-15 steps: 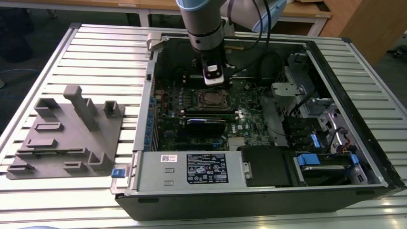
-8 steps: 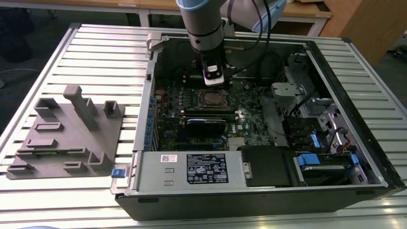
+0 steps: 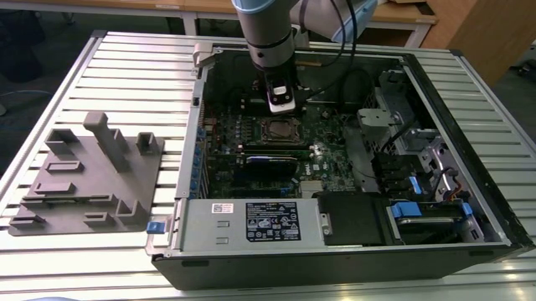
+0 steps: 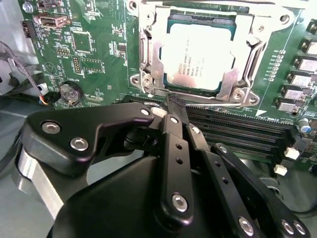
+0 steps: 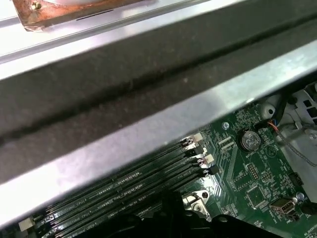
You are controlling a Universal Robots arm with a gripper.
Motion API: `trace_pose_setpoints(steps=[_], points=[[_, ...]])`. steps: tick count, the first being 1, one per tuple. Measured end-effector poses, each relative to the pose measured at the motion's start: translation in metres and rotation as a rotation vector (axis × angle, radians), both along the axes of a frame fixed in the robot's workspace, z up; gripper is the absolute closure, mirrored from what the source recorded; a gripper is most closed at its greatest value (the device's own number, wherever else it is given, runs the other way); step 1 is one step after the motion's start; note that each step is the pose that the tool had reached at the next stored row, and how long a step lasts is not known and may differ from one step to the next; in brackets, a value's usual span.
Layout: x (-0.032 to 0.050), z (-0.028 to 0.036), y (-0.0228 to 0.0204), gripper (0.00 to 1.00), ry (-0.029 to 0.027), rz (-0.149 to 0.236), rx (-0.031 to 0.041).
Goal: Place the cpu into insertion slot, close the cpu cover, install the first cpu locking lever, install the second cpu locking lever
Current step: 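Install the first cpu locking lever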
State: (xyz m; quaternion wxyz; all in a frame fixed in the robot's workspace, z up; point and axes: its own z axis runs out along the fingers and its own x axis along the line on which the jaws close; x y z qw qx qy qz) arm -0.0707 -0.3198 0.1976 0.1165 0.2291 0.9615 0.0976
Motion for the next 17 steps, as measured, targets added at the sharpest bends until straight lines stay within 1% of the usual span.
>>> trace_pose_setpoints(steps=[3, 6, 8, 9, 11, 12, 13, 15, 16, 17], points=[[0.0000, 0.0005, 0.0000, 0.89, 0.0000, 0.000, 0.0014], [0.0000, 0.0069, 0.0001, 0.89, -0.0003, 0.000, 0.0045], [0.0000, 0.0080, 0.0000, 0.89, -0.0004, 0.000, 0.0072], [-0.0002, 0.0081, 0.0000, 0.89, -0.0016, 0.000, 0.0137], [-0.0006, 0.0081, -0.0001, 0.89, -0.0069, 0.000, 0.0481], [-0.0008, 0.0081, -0.0002, 0.89, -0.0095, 0.000, 0.0604], [-0.0010, 0.0081, -0.0004, 0.89, -0.0108, 0.000, 0.0622], [-0.0013, 0.0081, -0.0009, 0.89, -0.0114, 0.000, 0.0623], [-0.0015, 0.0080, -0.0017, 0.89, -0.0131, 0.000, 0.0626], [-0.0018, 0.0077, -0.0030, 0.89, -0.0162, 0.000, 0.0640]])
